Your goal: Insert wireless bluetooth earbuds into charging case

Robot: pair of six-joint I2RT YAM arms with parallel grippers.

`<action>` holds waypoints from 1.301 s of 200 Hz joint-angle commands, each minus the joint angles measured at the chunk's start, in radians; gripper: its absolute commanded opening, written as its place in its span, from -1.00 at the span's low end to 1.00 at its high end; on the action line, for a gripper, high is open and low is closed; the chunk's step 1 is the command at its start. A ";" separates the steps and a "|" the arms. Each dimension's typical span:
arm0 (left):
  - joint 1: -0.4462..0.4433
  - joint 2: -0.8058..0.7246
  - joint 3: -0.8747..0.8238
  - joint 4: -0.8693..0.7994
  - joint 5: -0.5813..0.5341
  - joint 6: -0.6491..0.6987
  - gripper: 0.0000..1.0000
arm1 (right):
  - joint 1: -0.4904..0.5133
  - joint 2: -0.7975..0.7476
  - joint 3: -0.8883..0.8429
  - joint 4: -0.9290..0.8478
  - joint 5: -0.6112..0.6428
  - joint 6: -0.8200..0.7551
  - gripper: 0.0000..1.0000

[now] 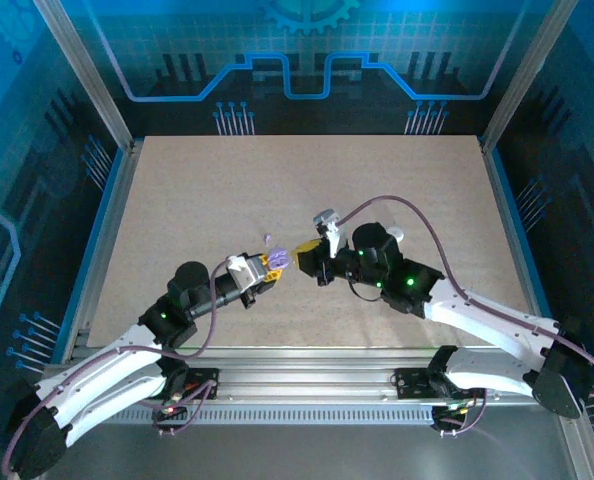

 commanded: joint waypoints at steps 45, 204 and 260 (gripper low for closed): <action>-0.007 0.015 -0.007 0.023 -0.060 0.151 -0.70 | 0.029 -0.001 -0.008 0.081 0.078 0.041 -0.69; -0.007 0.036 -0.008 0.072 -0.113 0.215 -0.68 | 0.087 0.095 -0.001 0.171 0.181 0.158 -0.72; -0.007 0.021 -0.007 0.071 -0.114 0.210 -0.69 | 0.095 0.116 -0.001 0.182 0.207 0.168 -0.73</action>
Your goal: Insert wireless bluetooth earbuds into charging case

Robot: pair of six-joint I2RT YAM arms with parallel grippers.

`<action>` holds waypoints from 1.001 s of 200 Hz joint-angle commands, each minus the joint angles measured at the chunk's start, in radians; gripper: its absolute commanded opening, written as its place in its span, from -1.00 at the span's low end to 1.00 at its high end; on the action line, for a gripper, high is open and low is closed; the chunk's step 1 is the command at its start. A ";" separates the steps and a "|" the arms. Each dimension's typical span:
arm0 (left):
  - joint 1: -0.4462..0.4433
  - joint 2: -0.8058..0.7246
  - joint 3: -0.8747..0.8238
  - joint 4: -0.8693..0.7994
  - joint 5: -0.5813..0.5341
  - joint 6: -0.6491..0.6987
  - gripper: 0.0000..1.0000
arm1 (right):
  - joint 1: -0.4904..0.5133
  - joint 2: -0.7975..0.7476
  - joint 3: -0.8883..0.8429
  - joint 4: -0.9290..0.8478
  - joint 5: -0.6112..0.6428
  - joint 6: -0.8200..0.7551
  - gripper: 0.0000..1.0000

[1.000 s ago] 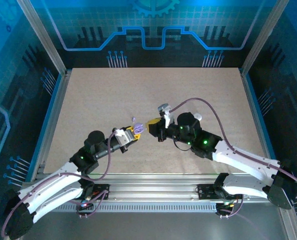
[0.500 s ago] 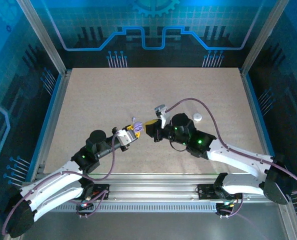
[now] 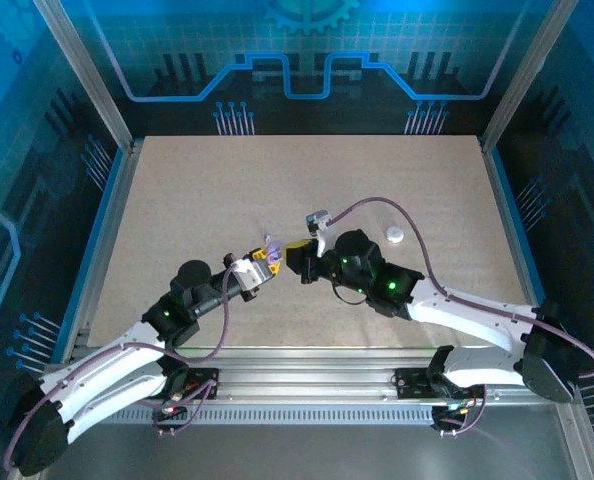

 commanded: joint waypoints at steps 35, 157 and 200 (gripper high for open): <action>-0.007 -0.021 -0.005 0.035 -0.008 0.015 -0.68 | 0.017 0.016 0.002 0.074 0.043 0.022 -0.73; -0.007 -0.033 -0.005 0.038 -0.012 0.009 -0.68 | 0.037 0.040 0.003 0.065 0.051 0.042 -0.73; -0.007 -0.041 -0.004 0.031 -0.020 0.012 -0.68 | 0.066 0.041 0.033 -0.015 0.108 0.024 -0.74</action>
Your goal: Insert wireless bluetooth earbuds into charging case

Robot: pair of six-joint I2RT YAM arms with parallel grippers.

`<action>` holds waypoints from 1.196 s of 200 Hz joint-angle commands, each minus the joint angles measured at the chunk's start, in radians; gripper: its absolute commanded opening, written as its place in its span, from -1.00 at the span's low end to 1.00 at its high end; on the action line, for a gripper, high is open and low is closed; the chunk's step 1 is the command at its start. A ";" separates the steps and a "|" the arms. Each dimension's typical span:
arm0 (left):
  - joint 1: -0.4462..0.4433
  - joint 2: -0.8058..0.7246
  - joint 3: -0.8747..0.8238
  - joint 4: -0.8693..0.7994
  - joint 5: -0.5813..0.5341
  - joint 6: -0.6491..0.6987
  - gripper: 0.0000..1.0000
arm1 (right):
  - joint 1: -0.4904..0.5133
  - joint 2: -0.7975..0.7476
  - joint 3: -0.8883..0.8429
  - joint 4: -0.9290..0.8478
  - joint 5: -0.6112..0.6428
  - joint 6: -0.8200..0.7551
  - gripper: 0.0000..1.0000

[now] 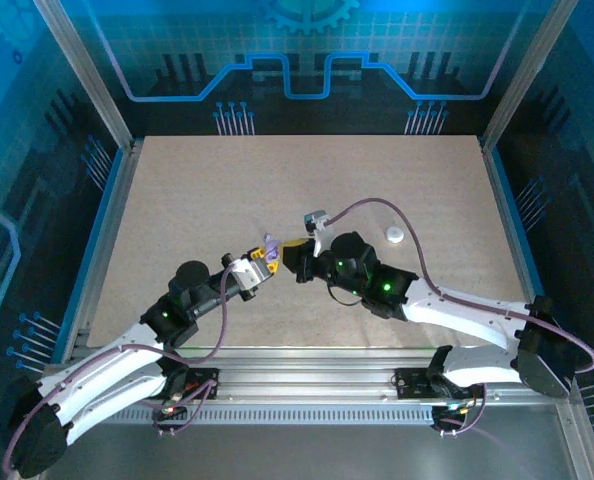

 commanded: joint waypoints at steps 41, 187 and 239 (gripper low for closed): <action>-0.007 -0.026 0.000 0.040 -0.002 0.010 -0.67 | 0.067 0.034 0.075 -0.120 0.101 -0.028 -0.74; -0.010 -0.043 0.003 0.022 -0.001 0.005 -0.67 | 0.089 0.035 0.113 -0.138 0.235 0.003 -0.73; -0.010 -0.040 0.000 0.022 -0.005 0.001 -0.68 | 0.089 -0.005 0.104 -0.137 0.238 -0.002 -0.73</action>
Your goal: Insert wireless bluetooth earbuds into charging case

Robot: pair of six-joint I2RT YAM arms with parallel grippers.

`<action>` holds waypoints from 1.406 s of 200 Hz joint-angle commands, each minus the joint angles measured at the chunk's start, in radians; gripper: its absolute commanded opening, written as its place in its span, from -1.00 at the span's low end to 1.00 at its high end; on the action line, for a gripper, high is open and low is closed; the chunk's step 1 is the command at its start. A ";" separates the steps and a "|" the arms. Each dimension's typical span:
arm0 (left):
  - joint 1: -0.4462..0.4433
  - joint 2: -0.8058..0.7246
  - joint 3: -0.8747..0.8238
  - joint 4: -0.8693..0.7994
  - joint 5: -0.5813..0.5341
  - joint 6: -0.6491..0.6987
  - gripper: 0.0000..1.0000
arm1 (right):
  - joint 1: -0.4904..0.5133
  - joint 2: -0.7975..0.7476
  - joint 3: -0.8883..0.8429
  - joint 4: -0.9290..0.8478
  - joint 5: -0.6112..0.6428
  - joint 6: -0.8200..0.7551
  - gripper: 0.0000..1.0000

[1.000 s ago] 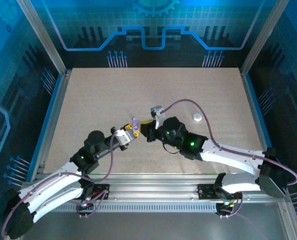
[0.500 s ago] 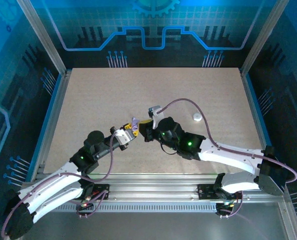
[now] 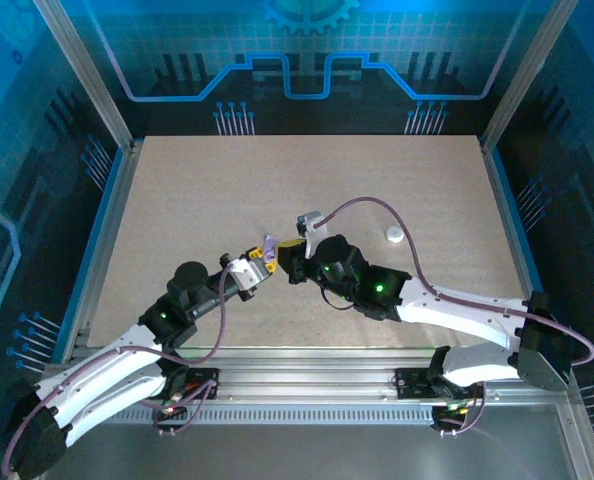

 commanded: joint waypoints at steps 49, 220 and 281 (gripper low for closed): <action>-0.011 0.006 -0.013 0.076 0.012 -0.021 -0.68 | 0.010 -0.063 -0.001 -0.015 0.067 -0.010 -0.72; -0.012 0.001 -0.008 0.087 0.003 -0.028 -0.67 | 0.015 0.010 0.014 0.033 0.035 0.033 -0.72; -0.014 -0.008 -0.002 0.089 -0.008 -0.027 -0.67 | 0.040 0.033 0.049 -0.020 0.060 0.020 -0.72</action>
